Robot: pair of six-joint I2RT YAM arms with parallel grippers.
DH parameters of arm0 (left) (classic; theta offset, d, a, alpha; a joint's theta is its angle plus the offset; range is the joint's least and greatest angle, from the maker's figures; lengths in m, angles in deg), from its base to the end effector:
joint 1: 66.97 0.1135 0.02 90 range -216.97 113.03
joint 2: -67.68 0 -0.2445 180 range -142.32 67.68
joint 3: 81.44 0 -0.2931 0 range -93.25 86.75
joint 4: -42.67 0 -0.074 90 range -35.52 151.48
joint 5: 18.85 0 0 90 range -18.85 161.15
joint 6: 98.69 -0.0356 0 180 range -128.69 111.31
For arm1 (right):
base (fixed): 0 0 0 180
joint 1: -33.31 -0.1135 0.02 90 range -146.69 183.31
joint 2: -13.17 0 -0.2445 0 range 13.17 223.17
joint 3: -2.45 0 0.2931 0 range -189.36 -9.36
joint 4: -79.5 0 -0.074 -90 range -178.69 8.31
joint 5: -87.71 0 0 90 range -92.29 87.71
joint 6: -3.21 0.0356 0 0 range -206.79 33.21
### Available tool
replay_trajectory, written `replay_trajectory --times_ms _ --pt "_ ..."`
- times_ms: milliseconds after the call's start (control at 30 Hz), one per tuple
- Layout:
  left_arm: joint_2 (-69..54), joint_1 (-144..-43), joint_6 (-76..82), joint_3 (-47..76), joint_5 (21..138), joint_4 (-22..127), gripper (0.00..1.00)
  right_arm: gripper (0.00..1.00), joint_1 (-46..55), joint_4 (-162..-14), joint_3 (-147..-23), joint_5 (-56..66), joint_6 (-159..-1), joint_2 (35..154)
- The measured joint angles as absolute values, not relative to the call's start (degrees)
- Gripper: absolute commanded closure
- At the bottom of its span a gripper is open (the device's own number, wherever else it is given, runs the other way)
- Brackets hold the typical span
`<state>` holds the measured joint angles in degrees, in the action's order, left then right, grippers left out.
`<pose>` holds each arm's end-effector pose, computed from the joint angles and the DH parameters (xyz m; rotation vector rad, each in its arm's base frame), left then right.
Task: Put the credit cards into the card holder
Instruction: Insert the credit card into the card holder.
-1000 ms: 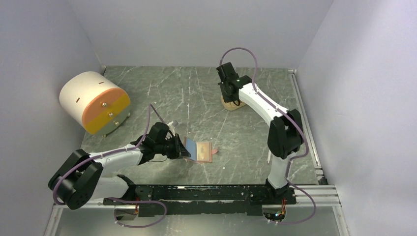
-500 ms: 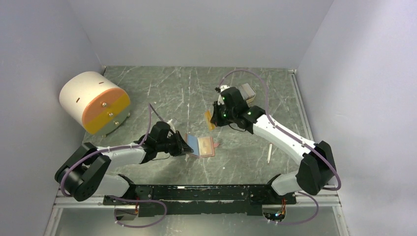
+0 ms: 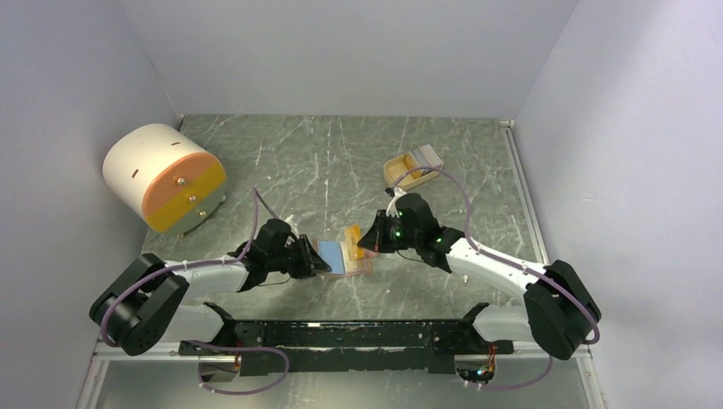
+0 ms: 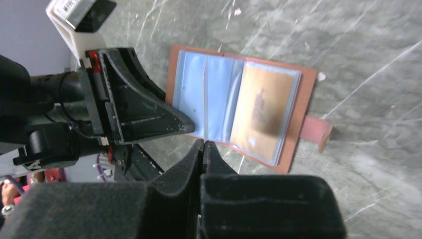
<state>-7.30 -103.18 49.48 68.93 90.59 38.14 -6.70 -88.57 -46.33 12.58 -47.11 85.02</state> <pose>0.1899 -0.1537 0.0708 -0.2897 2.5434 -1.1538 0.2257 0.2014 0.1688 -0.1672 2.3602 1.0239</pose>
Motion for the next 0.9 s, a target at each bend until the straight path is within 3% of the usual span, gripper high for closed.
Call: replay_trajectory --times_ms 767,900 --pt "-2.3 -103.0 49.1 69.5 86.5 43.2 0.7 1.0 -7.6 -107.6 -39.3 17.8 -40.4 97.5" --pt "-2.3 -102.9 49.2 70.5 86.1 43.0 0.76 1.0 -7.6 -110.6 -39.1 18.1 -39.8 100.6"
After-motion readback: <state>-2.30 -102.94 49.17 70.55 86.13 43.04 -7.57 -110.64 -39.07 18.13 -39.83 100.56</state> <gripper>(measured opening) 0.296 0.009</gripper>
